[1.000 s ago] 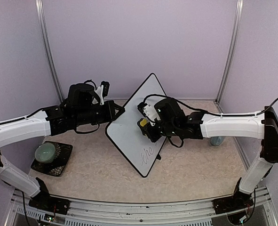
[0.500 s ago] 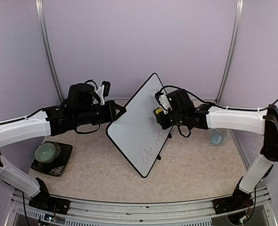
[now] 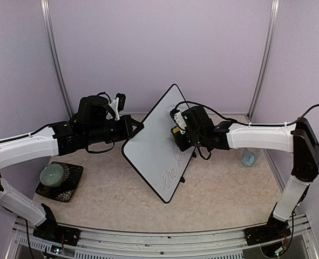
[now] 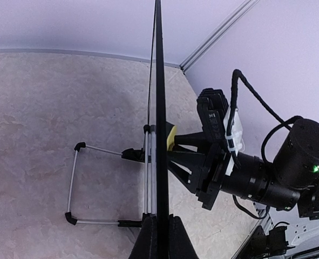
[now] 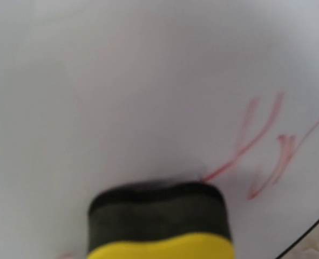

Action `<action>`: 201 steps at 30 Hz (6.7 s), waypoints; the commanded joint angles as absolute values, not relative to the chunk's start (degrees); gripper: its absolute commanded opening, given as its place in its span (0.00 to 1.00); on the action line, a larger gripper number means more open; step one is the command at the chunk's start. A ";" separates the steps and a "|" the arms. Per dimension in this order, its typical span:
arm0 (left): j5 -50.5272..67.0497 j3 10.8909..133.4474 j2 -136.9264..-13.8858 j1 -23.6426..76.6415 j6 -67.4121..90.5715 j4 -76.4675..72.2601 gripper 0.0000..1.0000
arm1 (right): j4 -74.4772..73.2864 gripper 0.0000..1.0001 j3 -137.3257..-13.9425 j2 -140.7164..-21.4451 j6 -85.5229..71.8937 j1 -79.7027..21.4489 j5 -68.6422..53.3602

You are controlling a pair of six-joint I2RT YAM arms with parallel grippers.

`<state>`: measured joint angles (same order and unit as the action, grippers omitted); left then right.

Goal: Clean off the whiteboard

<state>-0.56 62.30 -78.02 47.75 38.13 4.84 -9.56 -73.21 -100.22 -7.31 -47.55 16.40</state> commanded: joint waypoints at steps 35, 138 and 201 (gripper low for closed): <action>2.54 62.22 -77.25 48.24 37.62 6.43 0.00 | -12.45 0.00 -71.06 -90.95 -9.77 -49.08 18.35; 1.91 62.44 -76.86 48.69 37.70 6.84 0.00 | -2.07 0.00 -63.78 -84.14 -6.49 -61.79 19.50; 3.00 64.15 -75.60 50.89 38.41 10.36 0.00 | 18.36 0.00 -67.16 -102.09 -10.72 -33.84 -15.91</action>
<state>-1.98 63.70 -76.77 49.58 38.44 9.06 16.56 -68.73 -100.38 -9.58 -34.20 -13.91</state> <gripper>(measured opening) 0.053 0.230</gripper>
